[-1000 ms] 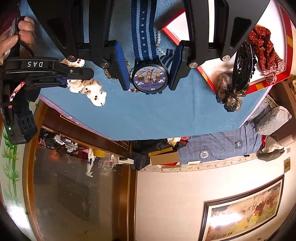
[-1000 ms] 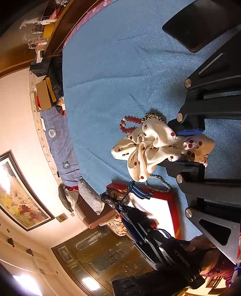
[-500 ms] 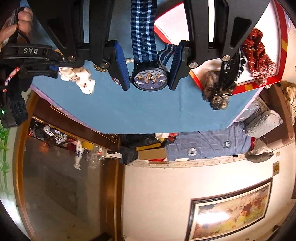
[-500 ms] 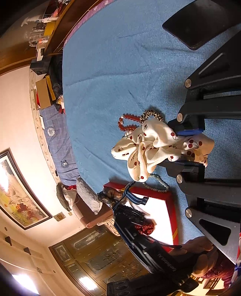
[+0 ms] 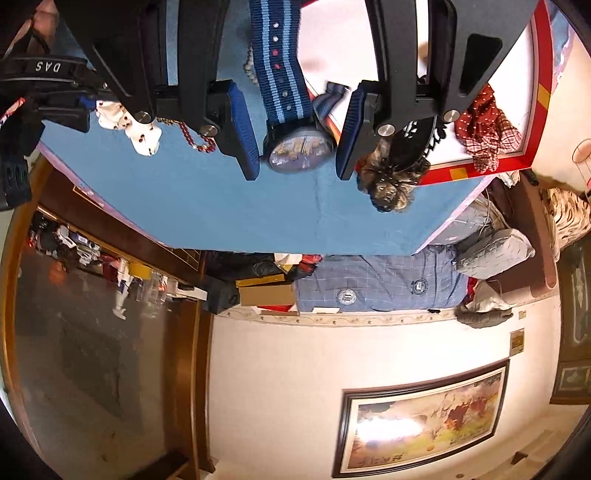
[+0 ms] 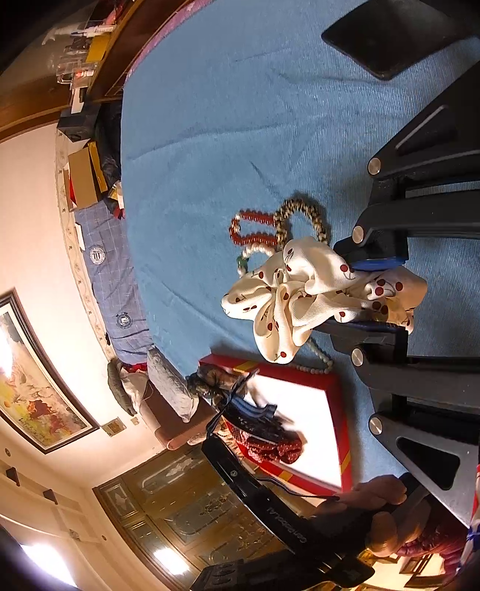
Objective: Organize jewelry
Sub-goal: 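Carry the watch and white scrunchie over the red box with both tools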
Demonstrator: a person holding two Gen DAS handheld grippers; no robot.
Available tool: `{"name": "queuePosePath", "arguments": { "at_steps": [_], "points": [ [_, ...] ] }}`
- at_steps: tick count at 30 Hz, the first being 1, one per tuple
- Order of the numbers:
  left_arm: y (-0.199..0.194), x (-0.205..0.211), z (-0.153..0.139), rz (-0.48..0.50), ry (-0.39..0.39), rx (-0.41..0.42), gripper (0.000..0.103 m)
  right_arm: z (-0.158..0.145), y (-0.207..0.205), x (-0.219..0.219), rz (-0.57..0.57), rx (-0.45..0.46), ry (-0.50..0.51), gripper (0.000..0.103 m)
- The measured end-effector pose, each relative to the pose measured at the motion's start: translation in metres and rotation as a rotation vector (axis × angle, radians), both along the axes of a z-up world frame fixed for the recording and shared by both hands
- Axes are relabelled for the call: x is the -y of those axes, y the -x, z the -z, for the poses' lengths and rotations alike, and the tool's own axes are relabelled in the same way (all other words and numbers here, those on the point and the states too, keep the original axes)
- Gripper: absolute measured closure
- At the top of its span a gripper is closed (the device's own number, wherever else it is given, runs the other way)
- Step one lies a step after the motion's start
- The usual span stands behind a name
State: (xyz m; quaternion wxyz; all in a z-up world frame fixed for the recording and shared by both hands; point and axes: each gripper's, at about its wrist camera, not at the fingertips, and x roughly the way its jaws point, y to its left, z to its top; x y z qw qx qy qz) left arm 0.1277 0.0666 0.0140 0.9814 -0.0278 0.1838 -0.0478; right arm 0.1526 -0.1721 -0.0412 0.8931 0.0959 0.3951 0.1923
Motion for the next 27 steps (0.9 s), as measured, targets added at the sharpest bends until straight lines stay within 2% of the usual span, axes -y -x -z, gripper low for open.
{"name": "queuePosePath", "arguments": {
  "at_steps": [4,8,11,14,18,21,23,27],
  "points": [
    [0.004,-0.008,-0.005,-0.018,0.020,0.025,0.061,-0.002,-0.002,-0.010,-0.013,-0.006,-0.016,0.080],
    [0.002,-0.014,-0.006,-0.021,0.030,0.014,0.061,-0.007,-0.004,-0.026,-0.035,0.009,-0.016,0.080],
    [-0.002,-0.029,-0.008,-0.022,0.062,-0.013,0.061,-0.009,-0.006,-0.034,-0.043,0.014,-0.023,0.080],
    [-0.013,-0.057,-0.005,-0.018,0.155,-0.081,0.061,-0.009,-0.007,-0.038,-0.046,0.015,-0.036,0.080],
    [-0.026,-0.085,0.002,-0.086,0.214,-0.162,0.061,-0.011,-0.012,-0.050,-0.084,-0.007,-0.077,0.080],
    [-0.033,-0.104,0.013,-0.131,0.290,-0.214,0.061,-0.009,-0.018,-0.081,-0.156,-0.028,-0.069,0.080],
    [-0.035,-0.108,0.018,-0.148,0.296,-0.235,0.061,-0.005,-0.024,-0.103,-0.171,-0.044,-0.021,0.079],
    [-0.033,-0.114,0.017,-0.192,0.303,-0.219,0.061,0.004,-0.042,-0.128,-0.202,-0.087,-0.028,0.079]
  ]
}}
